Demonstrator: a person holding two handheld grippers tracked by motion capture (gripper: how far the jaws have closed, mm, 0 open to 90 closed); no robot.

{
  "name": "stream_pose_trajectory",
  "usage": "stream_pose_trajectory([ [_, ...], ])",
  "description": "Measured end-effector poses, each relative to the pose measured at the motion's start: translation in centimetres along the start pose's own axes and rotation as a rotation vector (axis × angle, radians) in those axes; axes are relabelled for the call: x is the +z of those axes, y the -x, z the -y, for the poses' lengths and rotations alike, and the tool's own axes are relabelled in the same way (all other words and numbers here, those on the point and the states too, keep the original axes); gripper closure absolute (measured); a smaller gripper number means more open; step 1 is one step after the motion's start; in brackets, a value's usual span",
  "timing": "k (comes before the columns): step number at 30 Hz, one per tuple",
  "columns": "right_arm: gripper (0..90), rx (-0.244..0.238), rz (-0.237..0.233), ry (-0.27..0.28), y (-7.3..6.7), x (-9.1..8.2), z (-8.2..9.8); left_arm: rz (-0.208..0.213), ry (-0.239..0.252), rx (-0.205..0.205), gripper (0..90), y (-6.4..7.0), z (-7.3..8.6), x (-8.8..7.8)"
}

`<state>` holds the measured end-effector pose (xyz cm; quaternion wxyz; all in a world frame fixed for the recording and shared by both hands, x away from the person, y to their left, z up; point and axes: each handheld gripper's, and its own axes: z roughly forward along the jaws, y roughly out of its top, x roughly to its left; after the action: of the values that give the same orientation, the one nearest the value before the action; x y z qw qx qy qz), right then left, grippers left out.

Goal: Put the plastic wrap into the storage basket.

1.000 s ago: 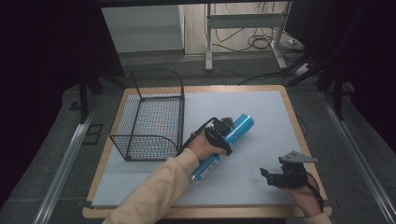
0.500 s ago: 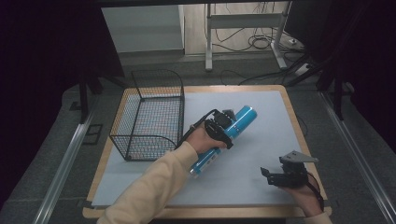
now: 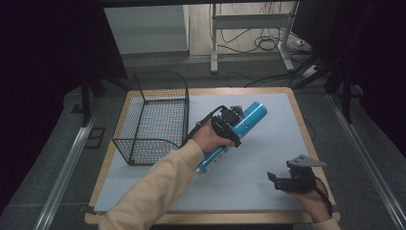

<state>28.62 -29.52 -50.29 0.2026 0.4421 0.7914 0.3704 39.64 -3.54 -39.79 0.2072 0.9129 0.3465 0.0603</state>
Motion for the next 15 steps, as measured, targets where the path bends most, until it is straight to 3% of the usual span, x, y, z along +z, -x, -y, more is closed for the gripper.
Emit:
stream_pose_trajectory([
  [15,13.1,0.004,-0.004,0.001,0.1,0.0,0.0,-0.005,0.040,0.003,31.4,-0.3,-1.2,-1.8],
])
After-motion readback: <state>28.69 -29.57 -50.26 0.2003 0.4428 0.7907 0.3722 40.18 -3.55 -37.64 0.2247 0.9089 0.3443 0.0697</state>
